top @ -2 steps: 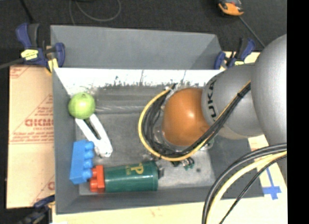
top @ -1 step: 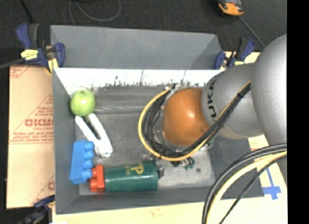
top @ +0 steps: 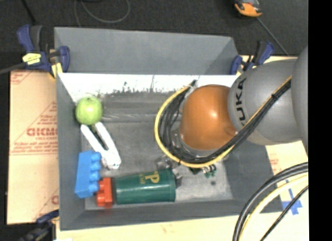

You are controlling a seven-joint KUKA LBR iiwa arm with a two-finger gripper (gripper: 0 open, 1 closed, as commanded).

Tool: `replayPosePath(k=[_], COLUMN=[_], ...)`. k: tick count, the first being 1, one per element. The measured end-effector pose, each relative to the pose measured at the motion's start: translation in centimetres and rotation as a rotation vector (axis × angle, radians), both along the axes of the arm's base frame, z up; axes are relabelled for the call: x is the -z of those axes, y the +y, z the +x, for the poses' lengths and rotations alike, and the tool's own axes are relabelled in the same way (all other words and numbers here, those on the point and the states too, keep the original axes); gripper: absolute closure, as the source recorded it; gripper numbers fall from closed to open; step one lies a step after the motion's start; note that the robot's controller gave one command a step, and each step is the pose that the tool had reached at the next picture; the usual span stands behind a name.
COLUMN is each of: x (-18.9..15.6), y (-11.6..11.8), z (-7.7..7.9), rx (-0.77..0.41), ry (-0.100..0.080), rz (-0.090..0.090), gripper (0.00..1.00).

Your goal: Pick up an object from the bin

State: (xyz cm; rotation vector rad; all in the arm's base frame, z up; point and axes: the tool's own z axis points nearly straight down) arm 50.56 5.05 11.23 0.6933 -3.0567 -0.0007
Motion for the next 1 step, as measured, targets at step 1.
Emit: replayPosePath(k=[1], x=[-3.69], y=[0.33], z=[0.67], rx=[-0.021], ry=[-0.016], rz=[0.001], gripper=[1.0])
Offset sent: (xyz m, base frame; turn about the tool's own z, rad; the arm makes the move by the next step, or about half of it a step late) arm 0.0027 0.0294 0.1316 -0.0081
